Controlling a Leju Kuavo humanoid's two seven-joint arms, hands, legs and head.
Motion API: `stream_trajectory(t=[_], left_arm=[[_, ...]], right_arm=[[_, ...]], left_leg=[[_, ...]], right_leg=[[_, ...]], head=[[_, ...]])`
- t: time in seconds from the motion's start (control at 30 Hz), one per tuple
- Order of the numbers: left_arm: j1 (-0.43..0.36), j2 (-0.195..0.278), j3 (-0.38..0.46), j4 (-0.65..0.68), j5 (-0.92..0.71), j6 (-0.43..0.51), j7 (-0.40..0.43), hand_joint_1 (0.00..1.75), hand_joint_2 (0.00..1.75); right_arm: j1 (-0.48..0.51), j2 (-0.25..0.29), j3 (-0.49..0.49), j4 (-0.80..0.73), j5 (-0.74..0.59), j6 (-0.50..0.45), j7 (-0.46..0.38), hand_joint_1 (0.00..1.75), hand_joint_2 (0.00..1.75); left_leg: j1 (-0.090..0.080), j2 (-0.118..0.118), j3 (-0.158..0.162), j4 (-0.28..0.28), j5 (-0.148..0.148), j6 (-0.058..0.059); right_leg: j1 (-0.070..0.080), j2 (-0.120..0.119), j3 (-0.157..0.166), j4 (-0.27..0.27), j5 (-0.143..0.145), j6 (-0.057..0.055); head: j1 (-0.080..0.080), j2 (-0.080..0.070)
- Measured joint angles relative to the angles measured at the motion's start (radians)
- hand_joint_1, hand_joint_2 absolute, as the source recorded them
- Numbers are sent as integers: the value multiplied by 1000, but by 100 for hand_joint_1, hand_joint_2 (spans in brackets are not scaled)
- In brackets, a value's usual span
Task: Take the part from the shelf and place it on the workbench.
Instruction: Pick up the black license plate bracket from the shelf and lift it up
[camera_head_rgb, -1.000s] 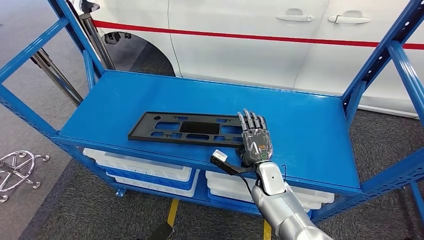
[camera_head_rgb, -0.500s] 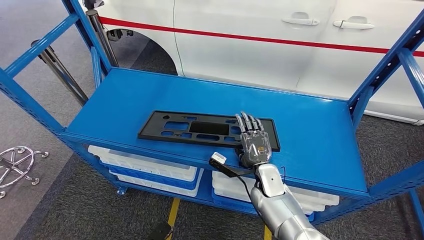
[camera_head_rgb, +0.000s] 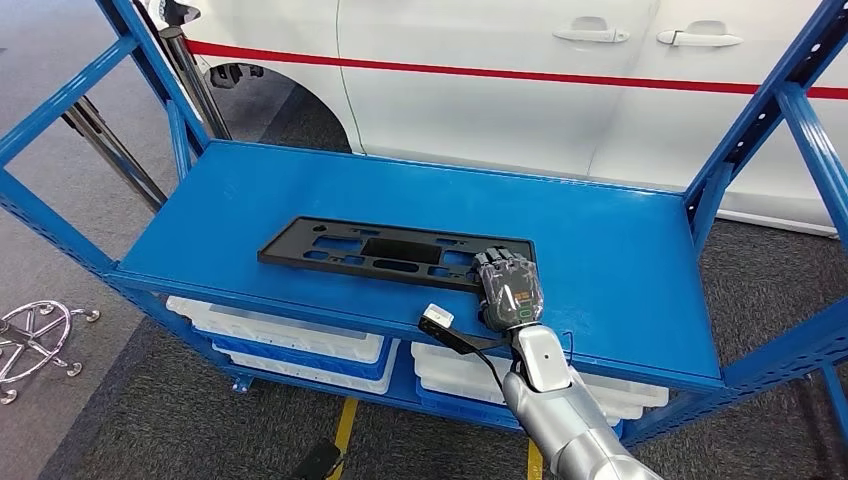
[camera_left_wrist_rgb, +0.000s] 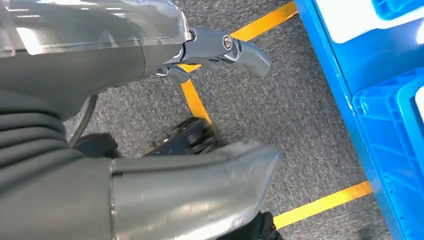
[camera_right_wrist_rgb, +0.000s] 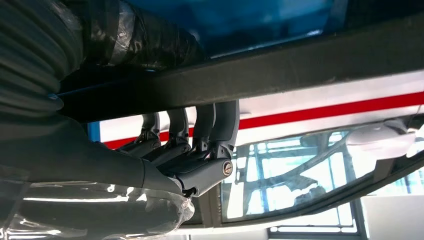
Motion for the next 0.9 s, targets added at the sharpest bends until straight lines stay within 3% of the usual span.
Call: stream_trajectory(t=[0.07, 0.2, 0.27, 0.33, 0.37, 0.4, 0.43, 0.53, 0.57, 0.63, 0.7, 0.77, 0.83, 0.87, 0.9], left_arm=[[-3, 0, 2, 0, 0, 3, 9, 0, 0], [-5, -1, 6, 0, 0, 8, 24, 0, 0], [-7, -2, 7, 0, 0, 10, 26, 0, 0], [-9, -3, 7, 0, -1, 10, 28, 0, 0], [-8, -3, 7, 0, -1, 11, 28, 0, 0], [-7, -3, 8, 0, -1, 11, 28, 0, 0], [-6, -3, 9, 0, -1, 11, 27, 0, 0], [-5, -4, 18, 0, -1, 12, 23, 0, 0], [-5, -4, 21, 0, -1, 12, 19, 0, 0], [-4, -4, 26, 0, 0, 11, 5, 0, 0], [2, -3, 32, 0, 3, 13, -15, 0, 87], [9, -2, 40, 0, 9, 24, -34, 0, 175], [17, -3, 49, 0, 16, 42, -46, 0, 175], [23, -3, 52, 0, 19, 49, -50, 0, 175], [28, -3, 55, 0, 21, 53, -53, 0, 175]], right_arm=[[-4, 0, 0, -3, 1, 0, 1, 175, 175], [-6, -1, -2, -6, 1, 0, 3, 175, 175], [-6, -2, -2, -8, -2, 0, 4, 175, 175], [-2, -2, -3, -8, -12, 0, 2, 175, 175], [2, -3, -5, -9, -27, 0, -9, 175, 175], [7, -4, -7, -15, -55, 0, -28, 175, 175], [12, -5, -12, -27, -94, 0, -57, 175, 175], [23, -4, -23, -91, -208, 5, -129, 175, 175], [26, -3, -23, -119, -241, 7, -144, 175, 175], [43, -1, -24, -189, -330, 16, -185, 175, 175], [70, 0, -22, -297, -446, 40, -228, 175, 175], [95, 0, -14, -432, -544, 77, -245, 175, 175], [115, -2, -1, -561, -623, 110, -249, 175, 175], [125, -5, 6, -619, -652, 123, -250, 175, 175], [134, -7, 13, -666, -671, 132, -251, 175, 175]], left_leg=[[-6, 0, 47, -99, 29, 12], [-5, 1, 62, -134, 40, 27], [-1, 4, 69, -152, 52, 37], [-4, 5, 66, -152, 54, 41], [-4, 5, 64, -150, 53, 41], [-4, 5, 63, -146, 52, 41], [-4, 4, 61, -141, 49, 40], [-5, 3, 53, -115, 34, 28], [-7, 3, 48, -107, 30, 23], [-10, 3, 41, -98, 25, 14], [-7, 2, 37, -92, 18, 7], [-4, 2, 11, -31, -22, -5], [0, 2, -45, 96, -86, -16], [2, 2, -73, 155, -106, -18], [2, 2, -88, 184, -108, -18]], right_leg=[[2, 0, 2, -2, 1, 7], [2, -1, 3, -5, 0, 30], [3, -1, -25, 60, -43, 37], [1, -1, -84, 180, -103, 40], [0, -2, -107, 226, -118, 42], [0, -2, -115, 243, -114, 44], [-1, -2, -106, 224, -93, 45], [-4, -4, -26, 57, -14, 41], [-3, -3, -13, 25, -6, 36], [1, -1, -12, 15, -7, 24], [-2, -1, -13, 14, -5, 12], [-6, -2, -13, 12, -4, 3], [-6, -3, -13, 12, -5, -2], [-5, -3, -12, 13, -6, -3], [-5, -2, -12, 13, -7, -4]], head=[[0, 0], [1, 0], [1, 0], [1, 0], [1, 0], [1, 0], [1, 0], [1, 0], [1, 0], [0, 0], [-1, 0], [-1, 0], [-2, 0], [-2, 0], [-2, 0]])
